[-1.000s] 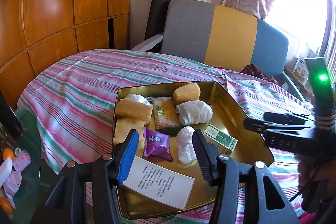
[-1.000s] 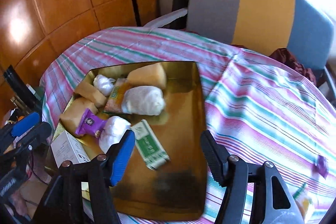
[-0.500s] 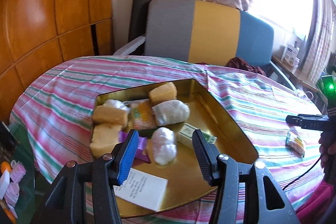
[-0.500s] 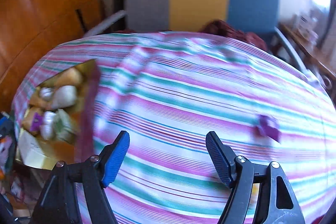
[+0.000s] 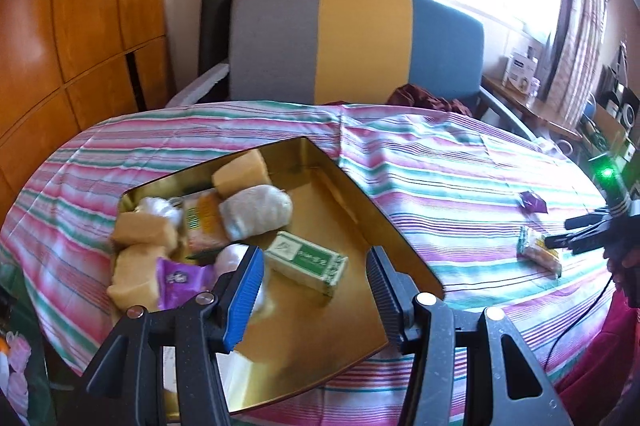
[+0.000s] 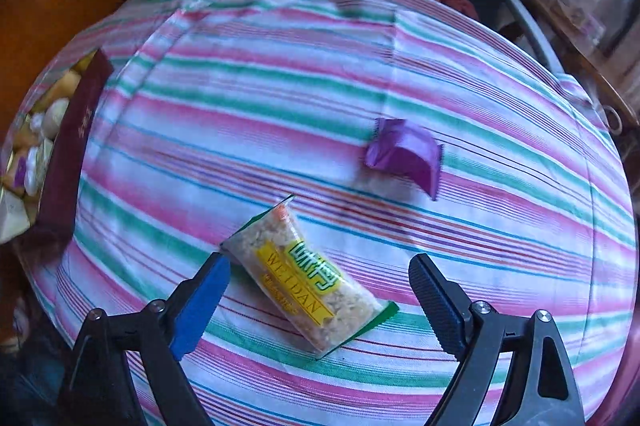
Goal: Organize objects
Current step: 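Move both grippers back toward the purple and WEIDAN packets, then grasp the WEIDAN packet with the right gripper while the left gripper grasps the purple packet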
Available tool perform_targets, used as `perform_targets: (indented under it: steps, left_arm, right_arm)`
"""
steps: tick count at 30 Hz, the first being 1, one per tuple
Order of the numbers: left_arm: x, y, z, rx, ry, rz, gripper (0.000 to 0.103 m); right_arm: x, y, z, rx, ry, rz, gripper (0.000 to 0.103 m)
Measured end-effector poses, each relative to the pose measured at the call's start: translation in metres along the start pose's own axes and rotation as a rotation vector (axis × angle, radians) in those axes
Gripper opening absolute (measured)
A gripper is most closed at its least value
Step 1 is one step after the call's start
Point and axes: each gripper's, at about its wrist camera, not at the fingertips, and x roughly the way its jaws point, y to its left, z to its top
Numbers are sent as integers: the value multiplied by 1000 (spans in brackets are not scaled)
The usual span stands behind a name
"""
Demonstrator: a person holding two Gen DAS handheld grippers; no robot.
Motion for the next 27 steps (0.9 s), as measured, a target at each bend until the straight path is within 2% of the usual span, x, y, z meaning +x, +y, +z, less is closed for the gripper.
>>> perform_targets:
  steps: [6,7,8,10,15,21,24,27]
  left_arm:
    - [6,-29,11,56,6,-47,54]
    - [6,-34,12,64,6,-56,54]
    - [7,-38,14,74,6,-64,54]
    - [9,-52,17,101,6,-85,54]
    - [20,-81,25,141,36,-132,54]
    - [45,-120,36,152,110,-210,54]
    - [55,-150,41,200,125,-265,54]
    - [67,-183,45,263,148,-317,54]
  right_arm:
    - [28,20,0,-149,87,-53,94]
    - [32,20,-1,-153,106,-60,87]
    - [35,19,-3,-151,114,-66,61]
    - [32,14,-5,-110,92,1,43]
    - [21,-9,-16,12,44,-30,43]
    - [-15,-74,-28,353,-109,-97,43]
    - [-24,-99,-37,490,-142,-134,43]
    - [-27,-112,-39,565,-157,-149,43]
